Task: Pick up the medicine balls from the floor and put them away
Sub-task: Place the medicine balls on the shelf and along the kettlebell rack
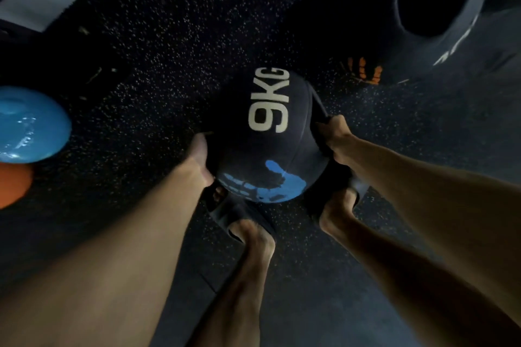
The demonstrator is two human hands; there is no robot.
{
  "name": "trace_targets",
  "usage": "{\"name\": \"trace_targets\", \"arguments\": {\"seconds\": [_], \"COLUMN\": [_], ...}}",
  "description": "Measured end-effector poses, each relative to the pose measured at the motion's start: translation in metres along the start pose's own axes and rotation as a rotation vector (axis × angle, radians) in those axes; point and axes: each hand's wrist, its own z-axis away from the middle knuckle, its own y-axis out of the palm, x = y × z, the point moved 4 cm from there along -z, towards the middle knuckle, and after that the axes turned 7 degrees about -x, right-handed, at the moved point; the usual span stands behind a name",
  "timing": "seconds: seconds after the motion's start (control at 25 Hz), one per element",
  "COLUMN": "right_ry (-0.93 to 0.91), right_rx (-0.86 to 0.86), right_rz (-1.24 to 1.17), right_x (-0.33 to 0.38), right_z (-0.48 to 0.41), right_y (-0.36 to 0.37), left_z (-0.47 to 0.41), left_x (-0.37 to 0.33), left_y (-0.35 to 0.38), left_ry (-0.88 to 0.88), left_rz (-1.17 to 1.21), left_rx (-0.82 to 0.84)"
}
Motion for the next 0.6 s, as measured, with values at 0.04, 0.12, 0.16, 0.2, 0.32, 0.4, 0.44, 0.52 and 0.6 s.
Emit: {"name": "trace_targets", "arguments": {"seconds": [0.04, 0.12, 0.16, 0.2, 0.32, 0.4, 0.44, 0.52, 0.6], "right_ry": [-0.005, -0.022, -0.034, -0.046, -0.094, -0.181, -0.223, -0.334, -0.449], "right_rx": [-0.017, -0.056, -0.076, -0.094, -0.12, -0.093, -0.089, -0.09, -0.094], "right_rz": [0.033, 0.041, 0.028, 0.015, -0.053, -0.127, -0.176, -0.22, -0.257], "right_x": [0.003, 0.018, 0.029, 0.043, 0.098, 0.145, 0.168, 0.211, 0.25], "right_z": [0.015, 0.048, 0.07, 0.097, 0.187, 0.266, 0.31, 0.393, 0.459], "right_y": [-0.014, -0.047, -0.066, -0.085, -0.146, -0.192, -0.215, -0.257, -0.289], "left_z": [0.017, 0.056, 0.079, 0.108, 0.214, 0.306, 0.351, 0.442, 0.506], "left_x": [0.002, 0.001, -0.002, -0.009, -0.038, -0.051, -0.058, -0.069, -0.082], "left_y": [-0.002, -0.008, -0.013, -0.019, -0.045, -0.068, -0.082, -0.107, -0.124], "left_ry": [-0.003, 0.02, 0.023, 0.031, 0.091, 0.138, 0.169, 0.255, 0.325], "left_rz": [0.015, 0.03, 0.046, 0.072, 0.141, 0.21, 0.221, 0.316, 0.372], "left_rx": [0.026, 0.076, 0.091, 0.096, 0.105, 0.143, 0.131, 0.149, 0.162]}}
